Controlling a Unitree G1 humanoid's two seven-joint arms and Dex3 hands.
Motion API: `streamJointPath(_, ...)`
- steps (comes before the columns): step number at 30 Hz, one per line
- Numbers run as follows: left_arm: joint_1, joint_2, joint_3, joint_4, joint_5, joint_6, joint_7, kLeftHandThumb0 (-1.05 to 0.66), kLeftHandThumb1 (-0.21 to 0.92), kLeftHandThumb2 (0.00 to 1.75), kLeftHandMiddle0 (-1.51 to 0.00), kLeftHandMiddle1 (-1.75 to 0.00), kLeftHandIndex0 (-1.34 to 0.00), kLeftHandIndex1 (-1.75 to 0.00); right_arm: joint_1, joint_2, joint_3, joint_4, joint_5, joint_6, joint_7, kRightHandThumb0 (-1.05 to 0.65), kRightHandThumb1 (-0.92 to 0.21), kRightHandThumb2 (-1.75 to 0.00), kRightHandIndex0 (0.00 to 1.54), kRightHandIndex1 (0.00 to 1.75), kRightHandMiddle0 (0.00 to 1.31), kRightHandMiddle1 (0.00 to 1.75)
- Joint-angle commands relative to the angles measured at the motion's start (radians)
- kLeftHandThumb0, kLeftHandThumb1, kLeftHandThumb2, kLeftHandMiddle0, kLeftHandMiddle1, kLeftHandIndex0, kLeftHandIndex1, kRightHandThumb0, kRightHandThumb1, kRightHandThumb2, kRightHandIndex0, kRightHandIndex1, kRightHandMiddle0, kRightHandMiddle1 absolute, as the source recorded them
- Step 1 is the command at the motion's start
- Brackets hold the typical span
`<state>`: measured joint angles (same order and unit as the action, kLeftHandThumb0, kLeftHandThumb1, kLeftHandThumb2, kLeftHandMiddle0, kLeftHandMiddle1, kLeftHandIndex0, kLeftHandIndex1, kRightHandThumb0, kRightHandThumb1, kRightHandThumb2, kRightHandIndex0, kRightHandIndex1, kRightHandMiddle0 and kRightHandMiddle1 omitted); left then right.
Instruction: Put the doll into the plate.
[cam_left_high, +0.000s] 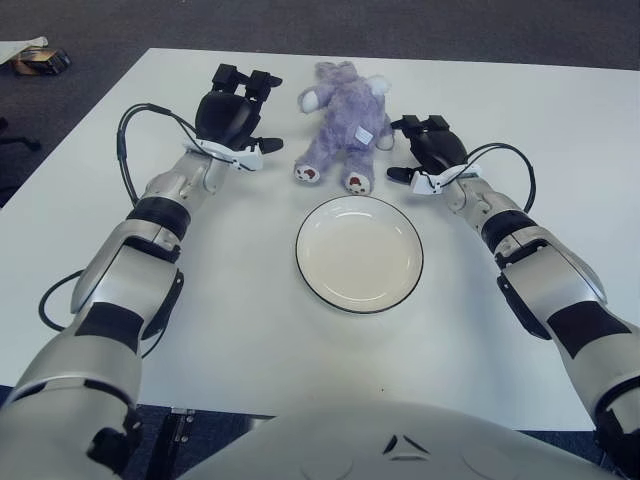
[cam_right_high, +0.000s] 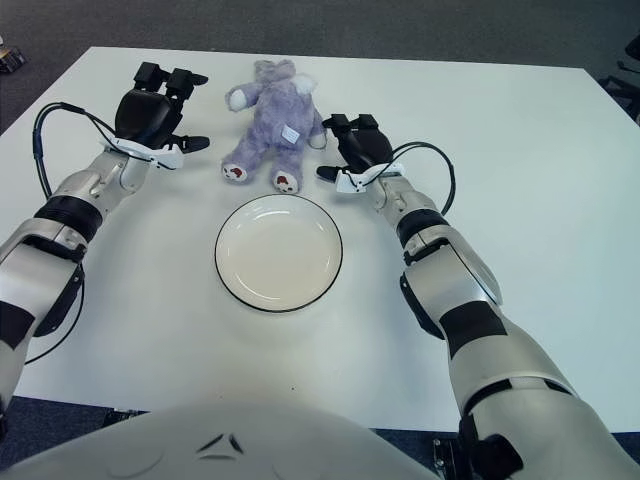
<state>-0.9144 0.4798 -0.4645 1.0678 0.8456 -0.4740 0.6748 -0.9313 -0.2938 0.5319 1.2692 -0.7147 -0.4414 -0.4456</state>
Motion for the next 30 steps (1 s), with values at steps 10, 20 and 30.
streamJointPath(10,-0.108,-0.050,-0.104,0.139,0.093,0.056,0.225,-0.47,0.44,0.98,0.00,-1.01,0.00,-0.89,0.071,0.015,-0.025,0.002,0.037,0.001,0.016,-0.58,-0.79,-0.68,0.00,0.86,0.00,0.61)
streamJointPath(20,-0.143,-0.100,-0.162,0.195,0.122,0.120,0.296,-0.47,0.36,1.02,0.00,-0.91,0.00,-0.84,0.096,0.016,-0.061,-0.019,0.087,-0.033,0.078,-0.59,-0.83,-0.63,0.00,0.96,0.00,0.60)
streamJointPath(30,-0.217,-0.192,-0.221,0.250,0.143,0.180,0.298,-0.47,0.33,1.02,0.00,-0.92,0.00,-0.82,0.130,0.000,-0.053,-0.130,0.088,-0.091,0.127,-0.62,-0.83,-0.61,0.00,1.05,0.00,0.66)
